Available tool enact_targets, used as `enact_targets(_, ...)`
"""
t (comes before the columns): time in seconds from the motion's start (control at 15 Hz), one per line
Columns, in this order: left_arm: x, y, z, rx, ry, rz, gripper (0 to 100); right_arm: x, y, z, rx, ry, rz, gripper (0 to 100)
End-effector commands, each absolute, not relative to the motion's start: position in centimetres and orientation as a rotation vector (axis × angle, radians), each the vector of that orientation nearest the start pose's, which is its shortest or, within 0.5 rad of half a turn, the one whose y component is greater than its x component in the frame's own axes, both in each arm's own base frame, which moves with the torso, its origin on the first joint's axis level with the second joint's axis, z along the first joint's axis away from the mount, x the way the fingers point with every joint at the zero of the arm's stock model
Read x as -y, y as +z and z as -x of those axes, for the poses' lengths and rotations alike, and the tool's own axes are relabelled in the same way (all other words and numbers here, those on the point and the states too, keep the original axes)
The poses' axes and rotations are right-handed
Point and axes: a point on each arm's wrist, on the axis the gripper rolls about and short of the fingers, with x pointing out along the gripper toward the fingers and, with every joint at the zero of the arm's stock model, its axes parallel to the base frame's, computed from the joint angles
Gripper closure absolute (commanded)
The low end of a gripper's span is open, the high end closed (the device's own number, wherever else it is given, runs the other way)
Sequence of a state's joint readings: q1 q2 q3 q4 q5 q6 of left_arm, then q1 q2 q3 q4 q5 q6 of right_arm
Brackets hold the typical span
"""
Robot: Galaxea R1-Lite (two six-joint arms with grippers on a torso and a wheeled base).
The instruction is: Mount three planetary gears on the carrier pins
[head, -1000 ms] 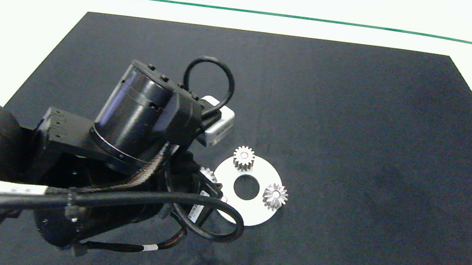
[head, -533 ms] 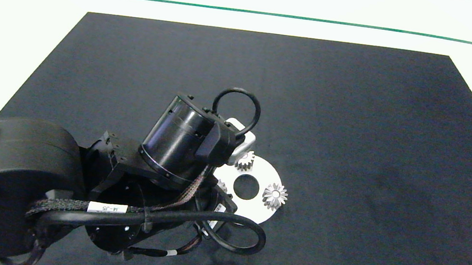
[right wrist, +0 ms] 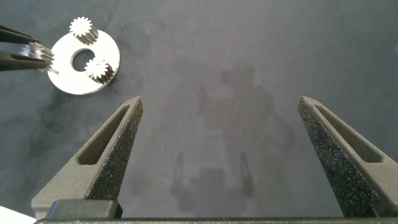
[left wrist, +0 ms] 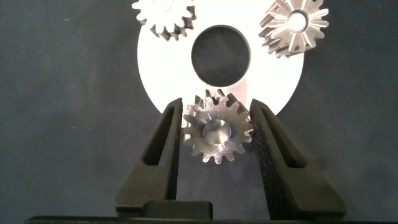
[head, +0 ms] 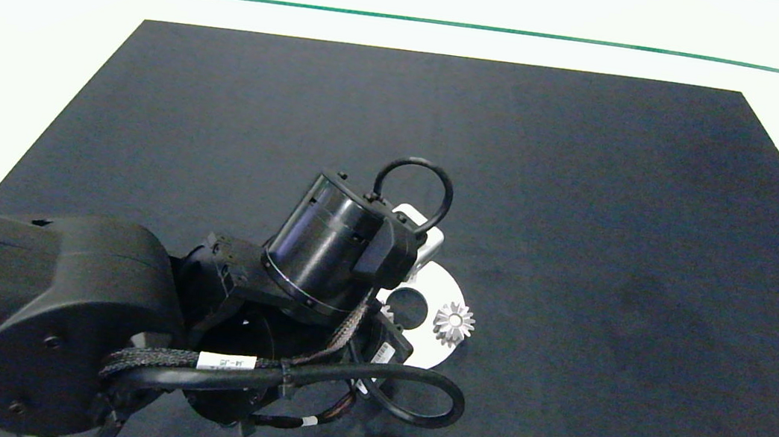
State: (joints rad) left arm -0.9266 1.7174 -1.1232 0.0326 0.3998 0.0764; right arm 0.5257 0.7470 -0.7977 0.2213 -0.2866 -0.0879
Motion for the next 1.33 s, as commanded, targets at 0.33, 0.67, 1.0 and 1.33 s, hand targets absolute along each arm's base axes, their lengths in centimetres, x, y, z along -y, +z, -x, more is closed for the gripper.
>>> enact_targets(0.33, 25.20, 19.41, -19.61, -0.498, -0.536, -0.483, 84, -2.03, 27.05, -4.77, -0.150, 0.244, 0.158, 0)
enact_targets(0.67, 25.18, 19.41, -19.71, -0.499, -0.533, -0.482, 84, -1.99, 27.07, -4.70, -0.148, 0.244, 0.157, 0)
enact_targets(1.0, 24.85, 19.59, -19.77, -0.498, -0.527, -0.478, 84, -2.02, 27.02, -4.74, -0.150, 0.246, 0.158, 0)
enact_targets(1.33, 24.70, 19.49, -19.72, -0.502, -0.523, -0.479, 84, -2.02, 27.02, -4.74, -0.150, 0.246, 0.158, 0)
